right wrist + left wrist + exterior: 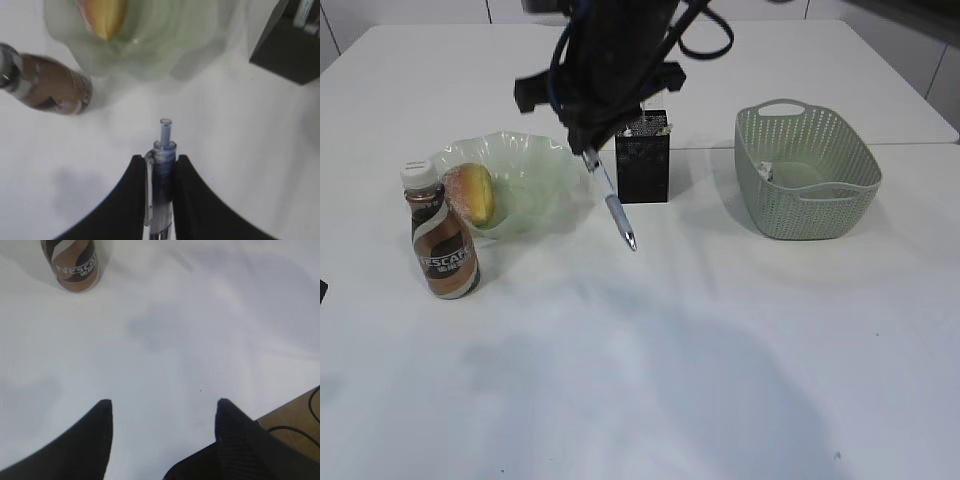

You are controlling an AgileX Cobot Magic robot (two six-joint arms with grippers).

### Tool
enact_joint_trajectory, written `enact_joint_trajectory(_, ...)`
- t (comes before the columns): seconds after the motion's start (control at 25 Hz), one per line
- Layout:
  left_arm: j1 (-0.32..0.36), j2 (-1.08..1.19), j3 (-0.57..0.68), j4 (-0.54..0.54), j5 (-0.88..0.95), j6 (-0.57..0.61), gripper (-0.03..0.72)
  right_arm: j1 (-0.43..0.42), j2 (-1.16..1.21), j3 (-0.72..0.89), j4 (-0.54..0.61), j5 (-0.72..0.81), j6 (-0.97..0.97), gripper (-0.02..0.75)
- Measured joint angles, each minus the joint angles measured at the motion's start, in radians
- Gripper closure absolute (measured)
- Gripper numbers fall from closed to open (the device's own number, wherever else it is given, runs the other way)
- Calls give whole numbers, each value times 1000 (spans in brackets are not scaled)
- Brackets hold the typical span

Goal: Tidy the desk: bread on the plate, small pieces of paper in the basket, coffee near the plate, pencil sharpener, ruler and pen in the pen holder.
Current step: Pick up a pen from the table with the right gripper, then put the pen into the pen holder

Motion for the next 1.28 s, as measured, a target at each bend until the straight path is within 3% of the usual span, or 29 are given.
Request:
enact_joint_trajectory(0.24, 0, 0, 0, 0, 0, 0, 233, -25, -22, -138, -34, -37, -6, 624)
enact_joint_trajectory(0.6, 0, 0, 0, 0, 0, 0, 232, -100, -22, -191, -89, -172, -10, 625)
enact_joint_trajectory(1.0, 0, 0, 0, 0, 0, 0, 232, -137, 53, -189, -148, -597, -16, 626)
enact_joint_trajectory(1.28, 0, 0, 0, 0, -7, 0, 232, -141, 156, -184, -244, -739, -19, 631)
